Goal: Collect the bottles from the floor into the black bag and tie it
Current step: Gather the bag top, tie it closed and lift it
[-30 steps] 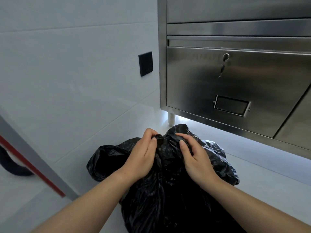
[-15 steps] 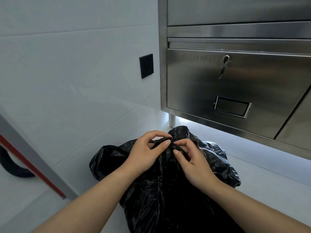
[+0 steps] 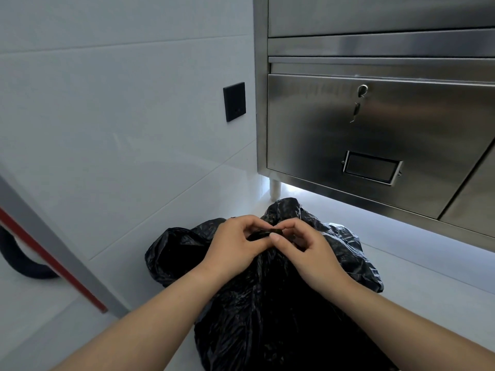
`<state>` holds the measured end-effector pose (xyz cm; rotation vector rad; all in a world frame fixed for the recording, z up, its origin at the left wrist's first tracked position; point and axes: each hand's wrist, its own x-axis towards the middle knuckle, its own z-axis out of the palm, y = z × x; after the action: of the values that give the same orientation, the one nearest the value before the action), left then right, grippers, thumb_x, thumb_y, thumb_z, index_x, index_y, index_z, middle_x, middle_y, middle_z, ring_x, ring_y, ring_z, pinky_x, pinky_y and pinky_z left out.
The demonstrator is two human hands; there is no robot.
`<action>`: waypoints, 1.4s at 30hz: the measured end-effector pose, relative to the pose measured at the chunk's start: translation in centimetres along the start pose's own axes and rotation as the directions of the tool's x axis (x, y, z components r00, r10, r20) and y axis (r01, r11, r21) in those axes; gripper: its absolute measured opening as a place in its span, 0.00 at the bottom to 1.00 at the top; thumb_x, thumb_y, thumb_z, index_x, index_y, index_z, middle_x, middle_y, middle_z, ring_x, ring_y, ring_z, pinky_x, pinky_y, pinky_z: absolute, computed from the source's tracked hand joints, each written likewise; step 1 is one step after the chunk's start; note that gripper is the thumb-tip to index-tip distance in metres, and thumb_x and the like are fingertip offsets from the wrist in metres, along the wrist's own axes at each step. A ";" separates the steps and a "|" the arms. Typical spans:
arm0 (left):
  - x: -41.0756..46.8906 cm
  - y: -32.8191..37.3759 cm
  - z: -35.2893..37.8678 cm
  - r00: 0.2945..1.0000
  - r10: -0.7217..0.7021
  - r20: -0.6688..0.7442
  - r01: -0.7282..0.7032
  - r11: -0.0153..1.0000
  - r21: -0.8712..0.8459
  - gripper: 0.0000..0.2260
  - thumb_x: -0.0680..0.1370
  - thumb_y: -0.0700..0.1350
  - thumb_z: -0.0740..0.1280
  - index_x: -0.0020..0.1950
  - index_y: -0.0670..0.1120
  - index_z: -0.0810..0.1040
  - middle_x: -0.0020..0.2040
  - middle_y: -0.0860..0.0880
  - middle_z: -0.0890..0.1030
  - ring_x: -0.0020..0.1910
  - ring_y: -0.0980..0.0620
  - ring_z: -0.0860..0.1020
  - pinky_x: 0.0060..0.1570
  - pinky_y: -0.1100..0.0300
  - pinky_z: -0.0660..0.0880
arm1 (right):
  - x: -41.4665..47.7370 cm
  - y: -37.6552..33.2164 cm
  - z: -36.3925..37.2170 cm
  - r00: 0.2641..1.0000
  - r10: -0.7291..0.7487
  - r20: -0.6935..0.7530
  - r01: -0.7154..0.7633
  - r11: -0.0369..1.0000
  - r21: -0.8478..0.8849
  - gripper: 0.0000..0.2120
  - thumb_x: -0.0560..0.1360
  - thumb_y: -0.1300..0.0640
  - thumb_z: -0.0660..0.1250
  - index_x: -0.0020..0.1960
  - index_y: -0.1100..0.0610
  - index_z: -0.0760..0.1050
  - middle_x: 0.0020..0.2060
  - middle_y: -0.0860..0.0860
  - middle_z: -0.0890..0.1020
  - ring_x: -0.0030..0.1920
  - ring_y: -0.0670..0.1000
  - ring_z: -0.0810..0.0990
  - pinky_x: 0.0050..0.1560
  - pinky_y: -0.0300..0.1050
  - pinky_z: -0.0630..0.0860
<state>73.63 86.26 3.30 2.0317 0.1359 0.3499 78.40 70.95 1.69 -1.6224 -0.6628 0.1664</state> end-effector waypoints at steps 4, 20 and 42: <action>-0.1 0.3 0.5 0.999 -0.005 -0.034 0.006 1.000 0.024 0.07 0.66 0.50 0.76 0.40 0.54 0.81 0.39 0.58 0.84 0.42 0.65 0.80 0.48 0.72 0.74 | 0.3 0.1 0.1 0.998 0.011 -0.068 -0.013 0.999 -0.032 0.01 0.71 0.51 0.70 0.42 0.46 0.78 0.37 0.47 0.83 0.39 0.46 0.80 0.45 0.43 0.75; 0.0 0.0 -0.8 0.976 -0.161 0.145 0.200 0.926 -0.320 0.08 0.74 0.41 0.70 0.47 0.54 0.85 0.37 0.52 0.82 0.39 0.58 0.81 0.44 0.68 0.75 | 1.2 -0.1 -1.0 0.991 0.088 -0.105 -0.081 0.994 0.066 0.05 0.78 0.55 0.62 0.43 0.51 0.73 0.29 0.48 0.79 0.30 0.47 0.74 0.34 0.41 0.70; 0.1 -0.5 -0.1 0.989 0.118 0.086 -0.135 0.964 0.228 0.05 0.78 0.52 0.61 0.47 0.52 0.69 0.41 0.56 0.75 0.41 0.62 0.73 0.39 0.70 0.67 | 1.2 1.0 -0.4 0.996 0.077 0.044 -0.076 0.997 -0.028 0.06 0.74 0.49 0.66 0.50 0.40 0.73 0.44 0.40 0.82 0.49 0.37 0.78 0.49 0.28 0.71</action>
<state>73.70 86.57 2.86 2.2898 0.0018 0.3536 79.95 71.22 1.10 -1.6744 -0.6398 0.2511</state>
